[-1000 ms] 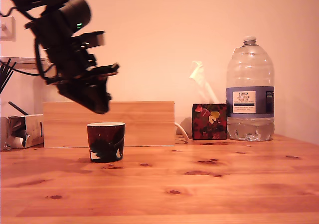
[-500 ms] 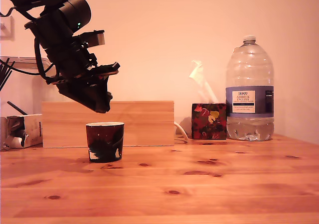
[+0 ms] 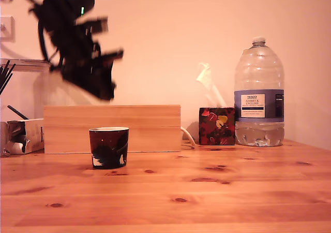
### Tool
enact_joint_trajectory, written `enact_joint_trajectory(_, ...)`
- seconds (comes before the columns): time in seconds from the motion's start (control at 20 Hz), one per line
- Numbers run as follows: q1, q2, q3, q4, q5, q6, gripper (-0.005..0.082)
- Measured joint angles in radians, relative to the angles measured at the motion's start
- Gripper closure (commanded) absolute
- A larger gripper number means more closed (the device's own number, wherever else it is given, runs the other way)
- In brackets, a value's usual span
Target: Pick up the coffee capsules from the table one by one and drop them inside the nearest coffee cup
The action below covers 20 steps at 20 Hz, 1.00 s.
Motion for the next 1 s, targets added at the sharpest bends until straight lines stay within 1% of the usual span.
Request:
enact_joint_trajectory(0.2, 0.006, 0.077, 0.041, -0.102, -0.001, 0.0, 0.0586)
enact_joint_trajectory(0.4, 0.006, 0.077, 0.067, -0.116, -0.001, 0.0, 0.0586)
enact_joint_trajectory(0.75, 0.006, 0.077, 0.068, -0.125, -0.001, 0.0, 0.0583)
enact_joint_trajectory(0.8, 0.006, 0.077, 0.068, -0.126, -0.001, 0.001, 0.0539)
enact_joint_trajectory(0.85, 0.006, 0.077, 0.068, -0.126, -0.001, 0.009, 0.0403)
enact_joint_trajectory(0.9, 0.006, 0.077, 0.068, -0.126, -0.001, 0.019, 0.0213)
enact_joint_trajectory(0.95, 0.006, 0.077, 0.068, -0.129, -0.003, 0.023, 0.0079)
enact_joint_trajectory(1.0, 0.006, 0.077, 0.068, -0.129, -0.011, 0.023, 0.0027)
